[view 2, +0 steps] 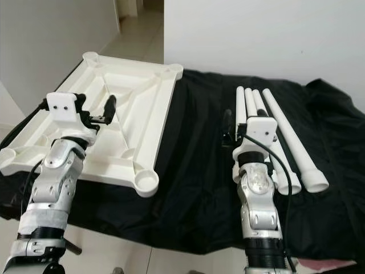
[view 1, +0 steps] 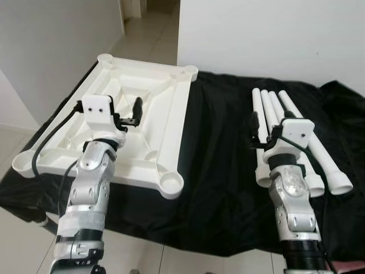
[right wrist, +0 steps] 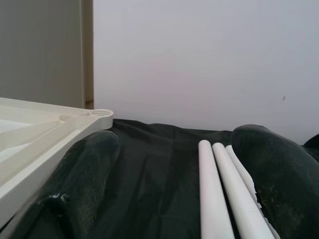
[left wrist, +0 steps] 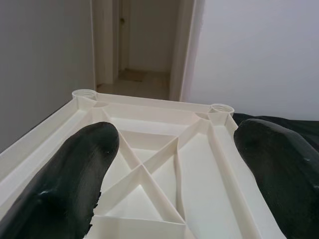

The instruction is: Building children table

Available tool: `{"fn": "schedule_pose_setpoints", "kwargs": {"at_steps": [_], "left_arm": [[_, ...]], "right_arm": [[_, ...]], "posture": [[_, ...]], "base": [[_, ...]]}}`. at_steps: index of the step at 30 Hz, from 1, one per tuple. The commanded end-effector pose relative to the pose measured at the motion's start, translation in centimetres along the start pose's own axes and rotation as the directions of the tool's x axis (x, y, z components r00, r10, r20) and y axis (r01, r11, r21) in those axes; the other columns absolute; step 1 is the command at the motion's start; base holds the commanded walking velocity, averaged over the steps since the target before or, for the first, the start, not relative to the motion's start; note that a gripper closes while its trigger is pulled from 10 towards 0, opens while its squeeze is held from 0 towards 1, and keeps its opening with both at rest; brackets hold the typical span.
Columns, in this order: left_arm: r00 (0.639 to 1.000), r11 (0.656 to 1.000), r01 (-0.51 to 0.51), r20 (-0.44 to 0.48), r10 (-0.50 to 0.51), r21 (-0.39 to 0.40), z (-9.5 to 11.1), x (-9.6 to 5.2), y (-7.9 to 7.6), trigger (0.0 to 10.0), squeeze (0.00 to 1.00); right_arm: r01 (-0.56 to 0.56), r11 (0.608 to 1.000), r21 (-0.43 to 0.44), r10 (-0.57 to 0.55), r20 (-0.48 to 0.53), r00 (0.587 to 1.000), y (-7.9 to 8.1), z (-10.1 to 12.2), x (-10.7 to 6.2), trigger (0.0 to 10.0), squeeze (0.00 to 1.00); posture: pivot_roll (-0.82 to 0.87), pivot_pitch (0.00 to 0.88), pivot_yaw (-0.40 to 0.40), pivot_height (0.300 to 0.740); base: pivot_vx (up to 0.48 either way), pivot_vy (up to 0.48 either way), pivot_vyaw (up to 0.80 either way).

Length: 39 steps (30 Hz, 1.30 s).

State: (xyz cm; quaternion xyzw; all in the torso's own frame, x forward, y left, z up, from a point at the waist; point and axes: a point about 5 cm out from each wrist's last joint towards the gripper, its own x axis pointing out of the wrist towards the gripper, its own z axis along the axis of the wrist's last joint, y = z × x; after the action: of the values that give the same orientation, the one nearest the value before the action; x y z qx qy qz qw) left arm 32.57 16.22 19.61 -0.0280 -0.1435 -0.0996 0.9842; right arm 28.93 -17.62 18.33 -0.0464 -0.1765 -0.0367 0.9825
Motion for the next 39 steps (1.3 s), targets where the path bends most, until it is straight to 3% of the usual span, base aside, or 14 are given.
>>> {"fn": "schedule_pose_setpoints", "kwargs": {"at_steps": [1, 10, 15, 20, 22, 24, 25, 29, 39], "left_arm": [[1.0, 1.0, 0.008, -0.018, -0.008, 0.004, -0.3, 0.0, -0.1, 10.0, 0.0], [0.988, 0.99, 0.141, -0.059, -0.141, 0.002, -0.3, 0.3, -0.8, 10.0, 0.0], [0.945, 0.949, 0.311, -0.09, -0.314, -0.05, -0.4, -1.0, -2.6, 10.0, 0.0], [0.918, 0.921, 0.383, -0.088, -0.387, -0.067, -0.2, -1.6, -3.3, 10.0, 0.0], [0.882, 0.886, 0.456, -0.094, -0.462, -0.078, 0.1, -2.1, -3.9, 10.0, 0.0], [0.882, 0.886, 0.456, -0.094, -0.462, -0.078, 0.1, -2.1, -3.9, 10.0, 0.0], [0.864, 0.87, 0.487, -0.102, -0.493, -0.083, 0.2, -2.3, -4.2, 10.0, 0.0], [0.859, 0.865, 0.495, -0.104, -0.501, -0.084, 0.6, -2.3, -4.3, 10.0, 0.0], [0.872, 0.878, 0.472, -0.11, -0.478, -0.075, 0.9, -2.3, -3.9, 10.0, 0.0]], "right_arm": [[0.01, 1.0, -0.007, -0.01, -0.016, 1.0, -0.2, -0.3, 0.1, 10.0, 0.0], [0.084, 0.996, -0.014, -0.085, -0.099, 0.991, -0.8, -1.3, -0.8, 10.0, 0.0], [0.18, 0.984, -0.015, -0.179, -0.18, 0.967, -1.4, -2.4, -2.0, 10.0, 0.0], [0.183, 0.983, -0.024, -0.183, -0.223, 0.958, -1.4, -3.1, -2.5, 10.0, 0.0], [0.174, 0.985, -0.013, -0.17, -0.295, 0.94, -1.2, -4.3, -2.9, 10.0, 0.0], [0.174, 0.985, -0.013, -0.17, -0.295, 0.94, -1.2, -4.3, -2.9, 10.0, 0.0], [0.165, 0.986, -0.001, -0.155, -0.351, 0.923, -1.0, -5.2, -3.1, 10.0, 0.0], [0.15, 0.989, 0.003, -0.134, -0.434, 0.891, -0.9, -6.5, -3.5, 10.0, 0.0], [0.129, 0.99, 0.051, -0.085, -0.515, 0.853, -0.4, -8.0, -4.1, 10.0, 0.0]], "posture": [[-0.03, 0.0, -0.024, 0.74], [-0.04, 0.0, -0.026, 0.74], [-0.04, 0.0, -0.023, 0.74], [-0.04, 0.0, -0.023, 0.74], [-0.04, 0.0, -0.022, 0.74], [-0.04, 0.0, -0.022, 0.74], [-0.03, 0.0, -0.023, 0.74], [-0.03, 0.0, -0.025, 0.74], [-0.03, 0.0, -0.031, 0.74]], "base": [[0.0, 0.0, 0.0], [0.0, 0.0, 0.0], [0.0, 0.0, 0.0], [0.0, 0.0, 0.0], [0.0, 0.0, 0.0], [0.0, 0.0, 0.0], [0.0, 0.0, 0.0], [0.0, 0.0, 0.0], [0.0, 0.0, 0.0]]}}
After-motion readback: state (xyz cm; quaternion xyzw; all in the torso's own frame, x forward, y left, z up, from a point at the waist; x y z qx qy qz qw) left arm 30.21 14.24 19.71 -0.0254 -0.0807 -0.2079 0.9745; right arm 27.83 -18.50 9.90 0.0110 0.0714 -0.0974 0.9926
